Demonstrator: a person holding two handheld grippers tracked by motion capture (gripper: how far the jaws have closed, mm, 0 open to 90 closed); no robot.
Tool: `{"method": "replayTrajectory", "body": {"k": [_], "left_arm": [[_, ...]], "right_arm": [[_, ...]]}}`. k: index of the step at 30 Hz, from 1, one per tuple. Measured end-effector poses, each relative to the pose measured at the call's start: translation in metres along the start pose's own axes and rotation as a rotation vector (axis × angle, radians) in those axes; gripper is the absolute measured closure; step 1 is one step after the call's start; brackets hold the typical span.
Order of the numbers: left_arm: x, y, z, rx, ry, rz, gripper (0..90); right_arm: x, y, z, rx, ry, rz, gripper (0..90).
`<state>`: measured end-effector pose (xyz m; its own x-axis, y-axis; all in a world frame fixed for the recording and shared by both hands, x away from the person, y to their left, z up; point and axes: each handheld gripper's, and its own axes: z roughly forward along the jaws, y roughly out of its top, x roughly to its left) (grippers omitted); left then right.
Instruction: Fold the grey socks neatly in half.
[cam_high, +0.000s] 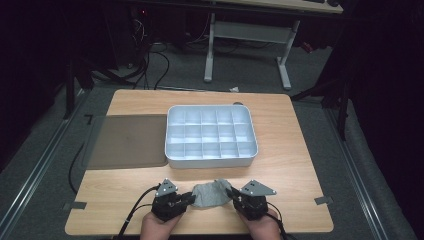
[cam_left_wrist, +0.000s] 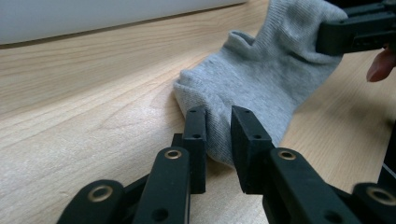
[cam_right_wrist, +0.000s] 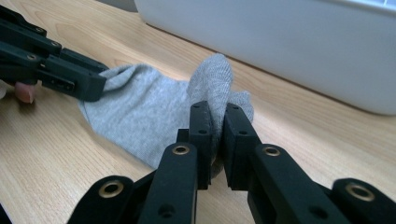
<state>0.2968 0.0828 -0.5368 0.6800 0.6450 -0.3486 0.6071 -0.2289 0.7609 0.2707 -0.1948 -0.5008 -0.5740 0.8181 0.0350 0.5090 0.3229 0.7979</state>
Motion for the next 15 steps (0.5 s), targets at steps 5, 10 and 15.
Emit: {"method": "replayTrajectory", "body": {"k": [5, 10, 15], "left_arm": [[0.000, 0.000, 0.001, 0.008, -0.007, 0.002, 74.4], [-0.002, 0.000, 0.000, -0.003, 0.012, 0.022, 76.6], [-0.006, 0.000, 0.000, -0.004, 0.037, 0.045, 79.5]], "right_arm": [[0.007, 0.005, 0.002, 0.002, -0.004, -0.015, 84.1], [0.015, 0.010, 0.006, 0.004, 0.005, -0.035, 84.0], [0.025, 0.011, 0.013, 0.014, 0.026, -0.053, 84.0]]}}
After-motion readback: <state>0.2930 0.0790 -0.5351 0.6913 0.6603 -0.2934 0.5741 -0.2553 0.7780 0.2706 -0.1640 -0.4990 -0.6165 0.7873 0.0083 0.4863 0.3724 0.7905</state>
